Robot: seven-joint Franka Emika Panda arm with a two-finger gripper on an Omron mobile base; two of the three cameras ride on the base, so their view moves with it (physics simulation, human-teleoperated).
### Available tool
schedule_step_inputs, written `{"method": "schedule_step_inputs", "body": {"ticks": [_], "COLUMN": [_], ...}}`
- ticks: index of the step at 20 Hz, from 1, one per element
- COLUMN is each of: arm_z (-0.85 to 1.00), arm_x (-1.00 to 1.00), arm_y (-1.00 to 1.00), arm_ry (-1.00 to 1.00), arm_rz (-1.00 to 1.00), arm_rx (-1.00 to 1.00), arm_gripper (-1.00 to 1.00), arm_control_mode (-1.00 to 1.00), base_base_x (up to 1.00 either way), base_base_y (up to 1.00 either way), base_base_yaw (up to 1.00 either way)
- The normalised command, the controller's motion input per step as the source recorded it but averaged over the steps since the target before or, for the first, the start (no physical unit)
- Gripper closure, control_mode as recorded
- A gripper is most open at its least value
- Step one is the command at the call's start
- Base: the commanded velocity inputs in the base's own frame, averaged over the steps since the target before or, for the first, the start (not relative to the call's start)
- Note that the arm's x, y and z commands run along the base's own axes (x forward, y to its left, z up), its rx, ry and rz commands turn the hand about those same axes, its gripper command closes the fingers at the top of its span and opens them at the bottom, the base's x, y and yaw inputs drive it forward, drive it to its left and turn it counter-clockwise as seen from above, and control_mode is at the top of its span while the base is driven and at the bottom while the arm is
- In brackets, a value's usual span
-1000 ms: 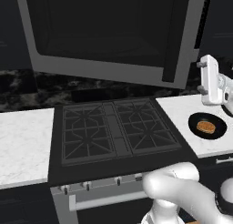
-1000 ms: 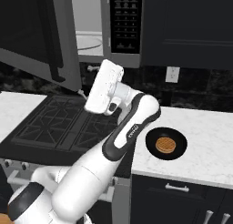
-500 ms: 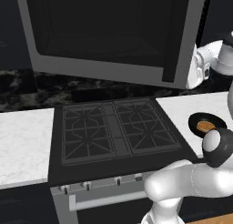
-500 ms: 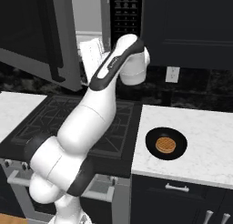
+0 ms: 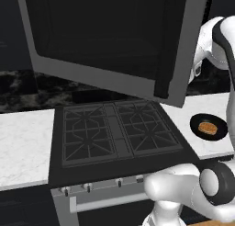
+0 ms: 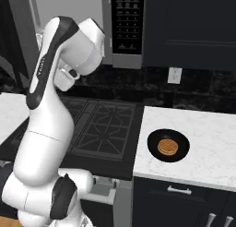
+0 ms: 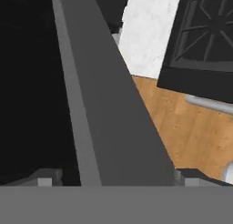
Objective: Open the microwave, place the bowl with waffle inside the microwave, then close the microwave door and turn it on.
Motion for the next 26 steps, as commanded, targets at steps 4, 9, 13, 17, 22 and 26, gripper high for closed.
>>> {"method": "schedule_step_inputs", "body": {"ticks": [4, 9, 13, 17, 22, 26], "arm_z": [-0.01, -0.03, -0.28, -0.31, -0.20, -0.39], "arm_x": [-1.00, -1.00, -0.38, 0.23, 0.47, -0.33], "arm_y": [1.00, 1.00, 0.15, -1.00, -1.00, -0.05], "arm_ry": [-0.27, -0.20, -0.17, 0.00, 0.05, 0.03], "arm_rz": [0.02, 0.03, 0.00, -0.02, -0.06, 0.06], "arm_rx": [0.00, 0.00, -0.03, -0.18, -0.44, -0.85], "arm_gripper": [-1.00, -1.00, -1.00, -1.00, -1.00, -1.00], "arm_control_mode": [-1.00, -1.00, -1.00, -1.00, -1.00, -1.00], "base_base_x": [0.00, 0.00, 0.00, 0.00, 0.00, 0.00], "base_base_y": [0.00, 0.00, 0.00, 0.00, 0.00, 0.00], "base_base_yaw": [0.00, 0.00, 0.00, 0.00, 0.00, 0.00]}}
